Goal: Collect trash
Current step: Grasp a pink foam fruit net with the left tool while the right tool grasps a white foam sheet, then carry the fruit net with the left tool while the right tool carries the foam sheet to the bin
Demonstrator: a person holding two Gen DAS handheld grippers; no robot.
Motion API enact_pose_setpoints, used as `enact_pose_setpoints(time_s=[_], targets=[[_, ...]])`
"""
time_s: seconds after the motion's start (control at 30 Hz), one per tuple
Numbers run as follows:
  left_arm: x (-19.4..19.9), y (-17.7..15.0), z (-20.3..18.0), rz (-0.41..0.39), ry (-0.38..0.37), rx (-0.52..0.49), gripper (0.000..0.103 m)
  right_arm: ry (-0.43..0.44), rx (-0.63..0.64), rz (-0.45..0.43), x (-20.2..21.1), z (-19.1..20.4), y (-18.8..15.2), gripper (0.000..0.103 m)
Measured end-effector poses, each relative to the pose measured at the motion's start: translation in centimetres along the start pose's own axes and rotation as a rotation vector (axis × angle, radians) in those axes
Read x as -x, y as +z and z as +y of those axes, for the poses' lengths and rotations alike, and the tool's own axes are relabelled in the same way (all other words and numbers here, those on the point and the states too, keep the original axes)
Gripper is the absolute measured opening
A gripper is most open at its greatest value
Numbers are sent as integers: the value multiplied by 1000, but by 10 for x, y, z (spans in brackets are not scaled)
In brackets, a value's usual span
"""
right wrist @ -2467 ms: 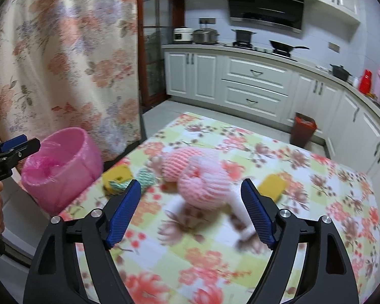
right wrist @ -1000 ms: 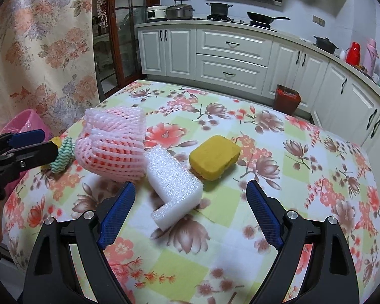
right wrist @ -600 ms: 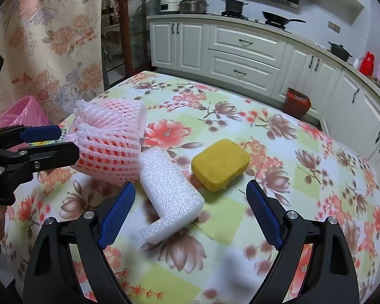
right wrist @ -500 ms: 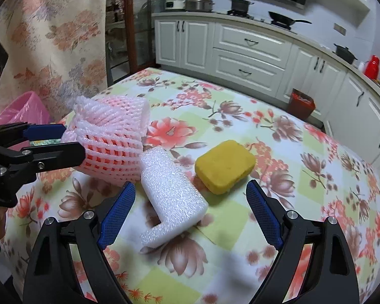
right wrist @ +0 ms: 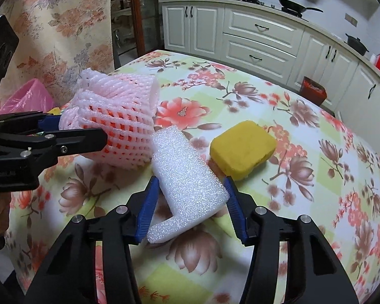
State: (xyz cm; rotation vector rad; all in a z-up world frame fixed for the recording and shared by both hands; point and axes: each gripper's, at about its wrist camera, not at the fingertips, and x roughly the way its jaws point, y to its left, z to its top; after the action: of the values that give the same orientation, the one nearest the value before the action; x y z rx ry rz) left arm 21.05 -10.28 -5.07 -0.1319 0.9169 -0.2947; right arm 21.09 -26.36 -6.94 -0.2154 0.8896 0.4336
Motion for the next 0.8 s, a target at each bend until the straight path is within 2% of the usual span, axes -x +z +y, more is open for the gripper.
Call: enact_pose_setpoints(time_s=[0.2,0.3,0.8], targets=[[7,-3,1,-6,-4,-8,37,-6,-61,-24,12,-3,-3,49],[14,-7,1,-11,-9,-6,35,-12,-75,-31,18,-2,-6,49],[72,-27,7,-78,-3,3,35,-46,-148,-94,58,15,-17,49]])
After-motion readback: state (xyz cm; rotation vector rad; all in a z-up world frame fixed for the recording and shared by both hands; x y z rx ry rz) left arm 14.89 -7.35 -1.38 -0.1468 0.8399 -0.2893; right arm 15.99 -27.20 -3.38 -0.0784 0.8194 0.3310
